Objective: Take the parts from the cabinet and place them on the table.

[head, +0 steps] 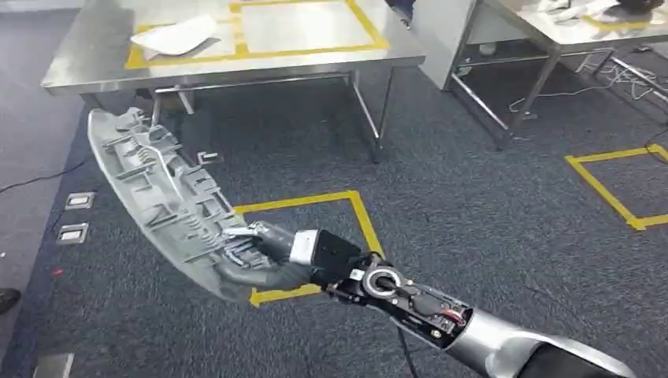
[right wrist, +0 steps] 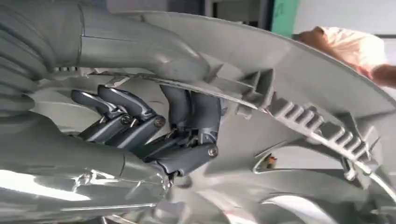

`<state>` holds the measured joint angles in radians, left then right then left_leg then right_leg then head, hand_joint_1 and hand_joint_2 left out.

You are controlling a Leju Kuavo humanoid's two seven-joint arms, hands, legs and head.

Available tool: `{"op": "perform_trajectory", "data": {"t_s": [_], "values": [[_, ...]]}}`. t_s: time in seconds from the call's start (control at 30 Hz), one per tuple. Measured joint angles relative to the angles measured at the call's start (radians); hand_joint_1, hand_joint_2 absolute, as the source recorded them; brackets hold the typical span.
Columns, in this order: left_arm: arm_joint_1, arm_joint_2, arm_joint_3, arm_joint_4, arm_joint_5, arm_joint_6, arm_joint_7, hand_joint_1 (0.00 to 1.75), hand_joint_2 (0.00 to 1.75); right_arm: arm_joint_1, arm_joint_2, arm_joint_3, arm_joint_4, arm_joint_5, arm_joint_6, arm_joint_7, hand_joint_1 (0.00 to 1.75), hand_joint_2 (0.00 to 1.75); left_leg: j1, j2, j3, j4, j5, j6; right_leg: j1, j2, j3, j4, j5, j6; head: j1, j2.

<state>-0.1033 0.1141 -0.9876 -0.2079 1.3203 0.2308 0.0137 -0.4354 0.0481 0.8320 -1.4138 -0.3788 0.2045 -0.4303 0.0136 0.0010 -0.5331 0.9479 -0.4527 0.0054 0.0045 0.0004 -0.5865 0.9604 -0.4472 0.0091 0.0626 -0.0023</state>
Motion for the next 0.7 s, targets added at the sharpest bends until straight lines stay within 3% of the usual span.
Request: {"op": "perform_trajectory", "data": {"t_s": [0.03, 0.1, 0.13, 0.17, 0.2, 0.27, 0.3, 0.33, 0.37, 0.43, 0.47, 0.5, 0.53, 0.6, 0.63, 0.67, 0.7], "values": [[0.0, 0.0, 0.0, 0.0, 0.0, 0.001, 0.0, 0.0, 1.75, -0.001, 0.002, 0.0, 0.0, -0.001, 0.0, -0.002, 1.75, 1.75, 0.0, 0.001, -0.001, -0.005, -0.002, -0.007, 0.001, 0.003, 0.011, 0.0, 0.021, -0.01, 0.0, 0.0], [0.001, 0.001, 0.0, 0.0, 0.0, 0.002, 0.0, 0.0, 1.75, -0.002, 0.004, -0.001, 0.001, -0.001, 0.0, 0.0, 1.75, 1.75, 0.0, 0.002, 0.017, -0.003, -0.004, -0.018, -0.002, 0.008, 0.028, -0.013, 0.021, -0.021, -0.006, 0.0], [0.0, 0.002, 0.0, 0.0, 0.0, 0.002, 0.0, 0.0, 1.75, -0.002, 0.005, -0.001, 0.002, -0.001, 0.0, 0.001, 1.75, 1.75, 0.002, 0.002, 0.007, 0.018, -0.009, -0.021, -0.006, 0.007, 0.044, -0.02, 0.021, -0.024, -0.007, 0.0], [0.0, 0.002, 0.0, 0.0, -0.002, 0.002, -0.002, 0.0, 1.75, -0.005, 0.006, -0.001, 0.005, -0.001, 0.0, 0.001, 1.75, 1.75, 0.002, 0.002, -0.022, 0.072, -0.018, -0.022, -0.006, 0.007, 0.05, -0.022, 0.018, -0.029, -0.015, 0.0], [-0.001, 0.002, 0.0, 0.0, -0.003, 0.0, -0.003, 0.0, 1.75, -0.009, 0.007, -0.001, 0.006, -0.001, -0.002, 0.0, 1.75, 1.75, 0.002, 0.002, -0.07, 0.149, -0.04, -0.025, -0.005, 0.007, 0.054, -0.022, 0.013, -0.034, -0.024, 0.0], [0.0, 0.002, 0.0, 0.0, -0.005, -0.002, -0.003, 0.0, 1.75, -0.012, 0.008, -0.001, 0.01, -0.001, -0.008, -0.002, 1.75, 1.75, 0.002, 0.002, -0.175, 0.304, -0.103, -0.03, 0.0, 0.007, 0.066, -0.022, -0.001, -0.041, -0.027, 0.0], [0.002, 0.002, 0.0, 0.0, -0.005, -0.004, -0.003, 0.0, 1.75, -0.012, 0.008, -0.001, 0.013, -0.001, -0.01, -0.001, 1.75, 1.75, 0.002, 0.002, -0.205, 0.332, -0.113, -0.03, 0.002, 0.009, 0.075, -0.022, -0.008, -0.042, -0.029, 0.0], [0.003, 0.002, 0.0, 0.0, -0.005, -0.005, -0.003, 0.0, 1.75, -0.012, 0.008, -0.001, 0.016, -0.001, -0.013, -0.001, 1.75, 1.75, 0.001, 0.002, -0.211, 0.31, -0.097, -0.025, 0.004, 0.013, 0.087, -0.022, -0.017, -0.043, -0.029, 0.0], [0.004, 0.003, 0.0, 0.0, -0.004, -0.005, -0.003, 0.0, 1.75, -0.012, 0.008, -0.001, 0.019, -0.001, -0.016, -0.001, 1.75, 1.75, 0.001, 0.002, -0.196, 0.249, -0.058, -0.021, 0.006, 0.016, 0.099, -0.022, -0.025, -0.042, -0.031, 0.0], [0.004, 0.007, 0.0, 0.0, -0.002, -0.004, -0.003, 0.0, 1.75, -0.013, 0.008, -0.001, 0.025, -0.009, -0.027, -0.002, 1.75, 1.75, -0.006, 0.001, -0.132, 0.064, 0.065, -0.002, 0.01, 0.017, 0.125, -0.022, -0.046, -0.04, -0.034, 0.0], [0.004, 0.011, 0.0, 0.0, -0.002, -0.003, -0.003, 0.0, 1.75, -0.014, 0.008, -0.002, 0.028, -0.012, -0.032, -0.003, 1.75, 1.75, -0.014, -0.001, -0.117, 0.002, 0.116, 0.008, 0.012, 0.018, 0.126, -0.02, -0.056, -0.038, -0.034, 0.0], [0.003, 0.011, 0.0, 0.0, -0.003, -0.001, -0.003, 0.0, 1.75, -0.015, 0.009, -0.002, 0.032, -0.015, -0.035, -0.005, 1.75, 1.75, -0.016, -0.003, -0.113, 0.008, 0.069, 0.005, 0.014, 0.023, 0.13, -0.021, -0.064, -0.031, -0.036, 0.0], [0.002, 0.01, 0.0, 0.0, -0.003, 0.0, -0.003, 0.0, 1.75, -0.018, 0.01, -0.002, 0.034, -0.018, -0.042, -0.006, 1.75, 1.75, -0.017, -0.004, -0.11, 0.005, 0.09, 0.007, 0.014, 0.022, 0.132, -0.024, -0.072, -0.026, -0.036, 0.0], [0.002, 0.01, 0.0, 0.0, -0.004, 0.0, -0.003, 0.0, 1.75, -0.018, 0.011, -0.003, 0.035, -0.022, -0.047, -0.006, 1.75, 1.75, -0.012, -0.004, -0.096, -0.001, 0.085, 0.015, 0.014, 0.022, 0.143, -0.007, -0.063, -0.017, -0.032, 0.0], [0.004, 0.004, 0.0, 0.0, -0.005, 0.0, -0.003, 0.0, 1.75, -0.017, 0.011, -0.004, 0.035, -0.022, -0.048, -0.006, 1.75, 1.75, -0.003, -0.003, -0.078, -0.007, 0.083, 0.018, 0.013, 0.02, 0.136, 0.008, -0.075, -0.012, -0.033, 0.0], [0.004, 0.007, 0.0, 0.0, -0.005, 0.0, -0.003, 0.0, 1.75, -0.02, 0.011, -0.005, 0.039, -0.022, -0.048, -0.007, 1.75, 1.75, -0.002, -0.003, -0.067, -0.01, 0.076, 0.025, 0.014, 0.016, 0.118, 0.06, -0.084, -0.005, -0.029, 0.0], [0.002, 0.008, 0.0, 0.0, -0.005, 0.0, -0.003, 0.0, 1.75, -0.023, 0.011, -0.007, 0.04, -0.023, -0.048, -0.008, 1.75, 1.75, -0.001, -0.003, -0.062, -0.01, 0.071, 0.027, 0.01, 0.014, 0.079, 0.135, -0.106, 0.002, -0.023, 0.0]]}}
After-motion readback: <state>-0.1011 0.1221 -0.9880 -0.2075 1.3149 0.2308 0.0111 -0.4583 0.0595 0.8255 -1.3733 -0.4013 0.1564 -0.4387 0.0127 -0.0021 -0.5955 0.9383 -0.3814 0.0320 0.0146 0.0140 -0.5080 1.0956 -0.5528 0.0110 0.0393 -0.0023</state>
